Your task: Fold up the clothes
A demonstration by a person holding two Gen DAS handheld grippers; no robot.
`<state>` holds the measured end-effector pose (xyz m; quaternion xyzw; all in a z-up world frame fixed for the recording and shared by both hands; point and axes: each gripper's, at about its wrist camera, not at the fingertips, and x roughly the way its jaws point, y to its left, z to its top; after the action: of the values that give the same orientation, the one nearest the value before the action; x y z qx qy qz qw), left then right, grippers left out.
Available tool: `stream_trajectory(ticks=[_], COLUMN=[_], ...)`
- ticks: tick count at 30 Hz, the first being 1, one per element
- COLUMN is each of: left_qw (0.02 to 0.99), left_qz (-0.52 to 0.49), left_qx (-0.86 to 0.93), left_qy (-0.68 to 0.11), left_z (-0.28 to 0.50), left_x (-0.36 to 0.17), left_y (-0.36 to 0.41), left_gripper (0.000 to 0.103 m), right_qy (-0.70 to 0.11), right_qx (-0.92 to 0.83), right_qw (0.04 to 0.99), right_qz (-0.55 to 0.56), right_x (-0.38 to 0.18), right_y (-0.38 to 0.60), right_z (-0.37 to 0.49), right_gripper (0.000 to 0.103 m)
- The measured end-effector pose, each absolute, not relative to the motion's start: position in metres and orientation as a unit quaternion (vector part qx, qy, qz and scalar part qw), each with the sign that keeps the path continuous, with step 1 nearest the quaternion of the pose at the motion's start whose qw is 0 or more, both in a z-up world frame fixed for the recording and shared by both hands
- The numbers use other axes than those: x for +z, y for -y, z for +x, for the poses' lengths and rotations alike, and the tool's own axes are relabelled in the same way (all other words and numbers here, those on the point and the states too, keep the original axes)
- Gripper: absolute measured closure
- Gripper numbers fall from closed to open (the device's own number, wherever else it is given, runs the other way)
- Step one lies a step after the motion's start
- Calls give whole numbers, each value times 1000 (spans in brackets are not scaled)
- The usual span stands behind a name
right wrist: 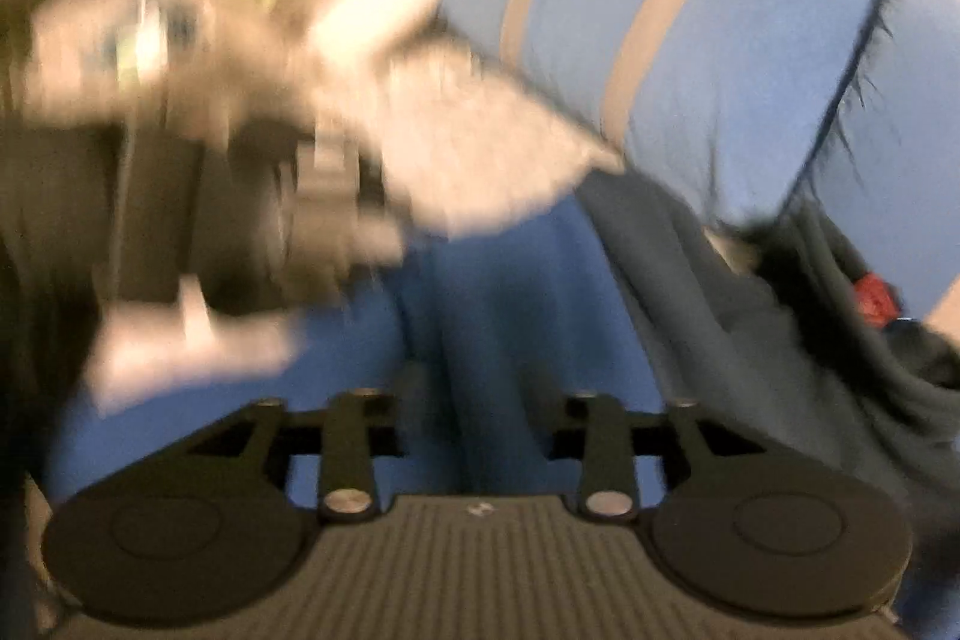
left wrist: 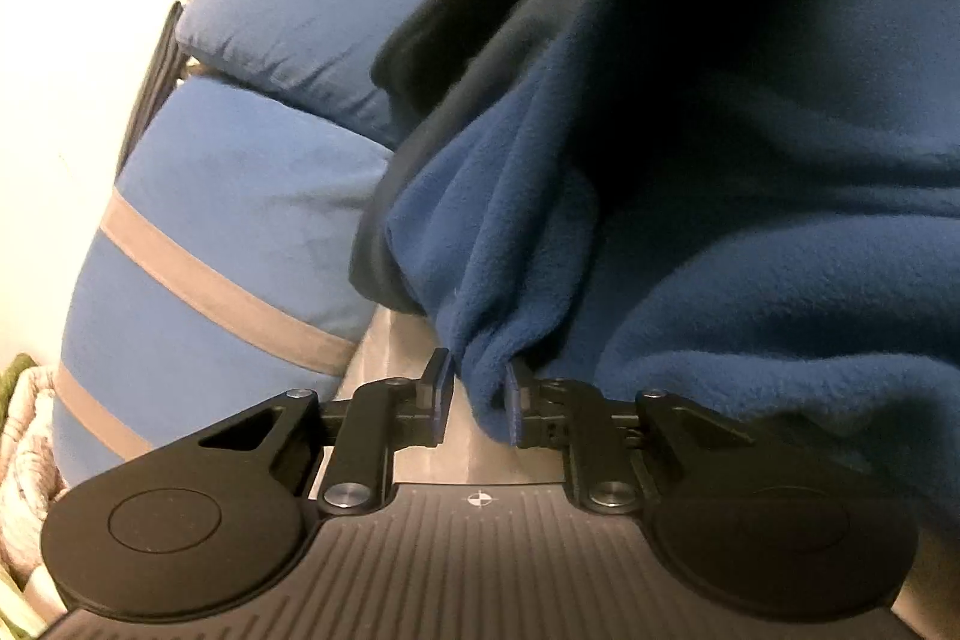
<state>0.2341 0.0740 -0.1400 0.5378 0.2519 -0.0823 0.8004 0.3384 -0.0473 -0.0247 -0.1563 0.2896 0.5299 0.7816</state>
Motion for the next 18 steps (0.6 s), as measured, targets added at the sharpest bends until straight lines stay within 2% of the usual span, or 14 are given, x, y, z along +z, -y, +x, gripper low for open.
stream_trajectory(ticks=[3,7,11,15,18], left_qw=[800,803,804,804,814], left_qz=[536,532,533,536,519], left_qx=[-84,-84,-87,-94,-97], left_qy=[-256,-256,-247,-240,-240], left_z=[236,236,228,226,228], left_x=[-138,-136,-137,-140,-136], left_y=[-72,-72,-71,-71,-74], left_gripper=[86,86,89,89,92], right_qy=[-281,-272,-290,-300,-333], right_qx=[505,439,422,398,342], right_qw=[810,846,848,844,848], right_qz=[-99,-129,-140,-198,-231], right_x=[-13,-15,-30,-53,-72], right_y=[25,-32,-86,-135,-155], right_z=[364,395,429,446,460], right_gripper=[40,40,40,41,91])
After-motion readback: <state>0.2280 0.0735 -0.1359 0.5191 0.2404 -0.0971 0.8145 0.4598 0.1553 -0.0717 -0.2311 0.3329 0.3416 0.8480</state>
